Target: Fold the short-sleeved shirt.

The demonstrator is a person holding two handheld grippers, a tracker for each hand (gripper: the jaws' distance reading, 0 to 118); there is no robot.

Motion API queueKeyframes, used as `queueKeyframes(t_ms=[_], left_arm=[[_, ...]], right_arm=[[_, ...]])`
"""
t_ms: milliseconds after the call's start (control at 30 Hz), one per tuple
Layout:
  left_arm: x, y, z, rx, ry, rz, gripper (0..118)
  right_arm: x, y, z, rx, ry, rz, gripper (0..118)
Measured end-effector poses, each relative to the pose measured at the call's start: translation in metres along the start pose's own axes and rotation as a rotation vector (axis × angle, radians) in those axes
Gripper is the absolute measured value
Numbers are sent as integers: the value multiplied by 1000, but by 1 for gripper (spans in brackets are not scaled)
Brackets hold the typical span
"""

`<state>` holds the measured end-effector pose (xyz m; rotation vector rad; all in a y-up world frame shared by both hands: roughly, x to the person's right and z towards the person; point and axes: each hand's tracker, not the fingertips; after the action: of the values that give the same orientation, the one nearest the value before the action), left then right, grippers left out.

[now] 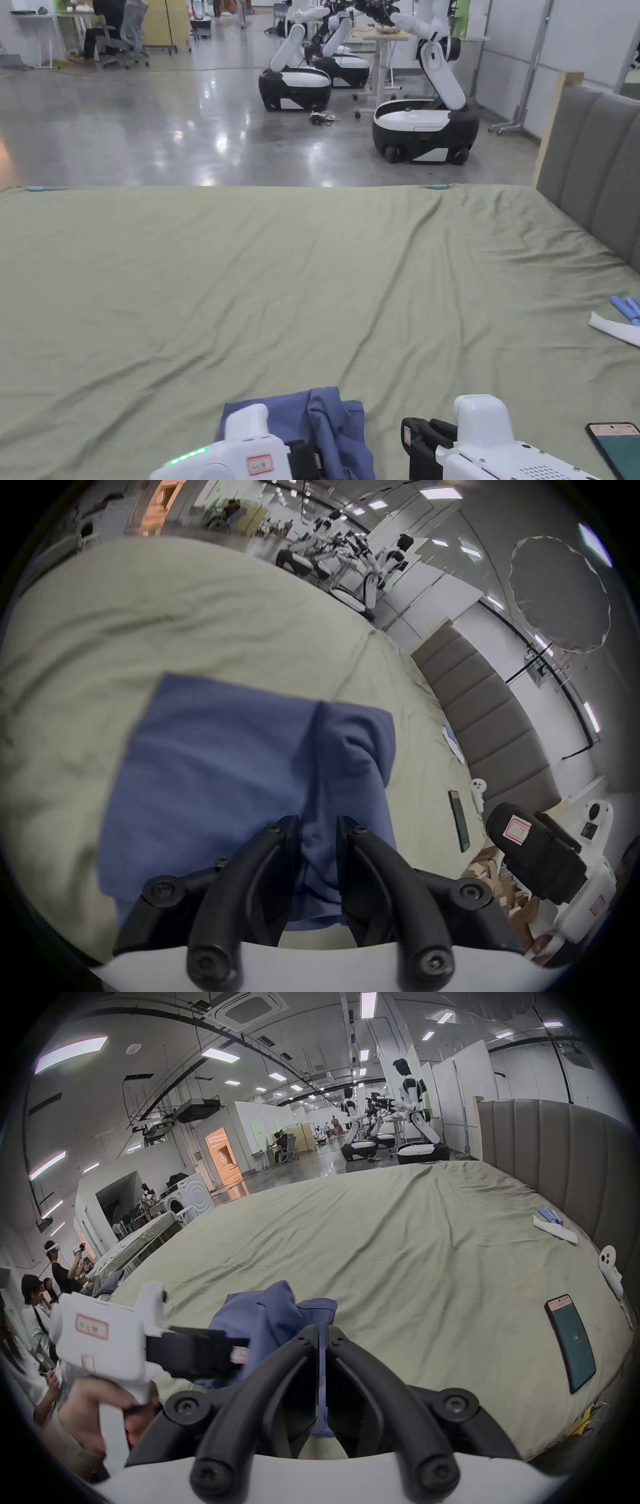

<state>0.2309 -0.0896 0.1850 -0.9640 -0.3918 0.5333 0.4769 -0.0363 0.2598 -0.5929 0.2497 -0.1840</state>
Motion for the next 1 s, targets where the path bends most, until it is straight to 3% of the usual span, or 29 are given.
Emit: queueKeyframes(t_ms=[233,367,467,500,567,600,633,667,700,767,867,1000], left_arm=[[34,-14,-18,-10,31,-175,22],[20,-8,11,2,-4,-117,22],[11,0,54,76,-11,-175,22],[4,4,68,107,-3,-170,22],[-17,15,93,174,31,-140,22],[-32,20,102,195,46,-116,30],[-47,25,107,199,37,-82,47],[-65,33,105,176,36,-38,69],[-83,37,104,159,34,9,89],[-114,42,92,93,-54,126,91],[-140,43,48,-57,-258,316,91],[-127,36,-11,-151,-390,282,90]], right_arm=[[-4,6,-5,-11,-10,25,5],[-18,14,-36,-68,98,19,5],[-19,6,-78,-135,265,-122,5],[-16,0,-93,-187,283,-163,5],[-9,-14,-112,-263,210,-176,5],[-3,-22,-117,-286,135,-150,5],[1,-28,-121,-305,63,-135,4],[9,-33,-122,-287,58,-162,3],[18,-35,-121,-254,105,-241,3],[22,-36,-119,-255,146,-317,3],[11,-31,-120,-251,120,-221,3],[13,-29,-122,-250,129,-232,3]])
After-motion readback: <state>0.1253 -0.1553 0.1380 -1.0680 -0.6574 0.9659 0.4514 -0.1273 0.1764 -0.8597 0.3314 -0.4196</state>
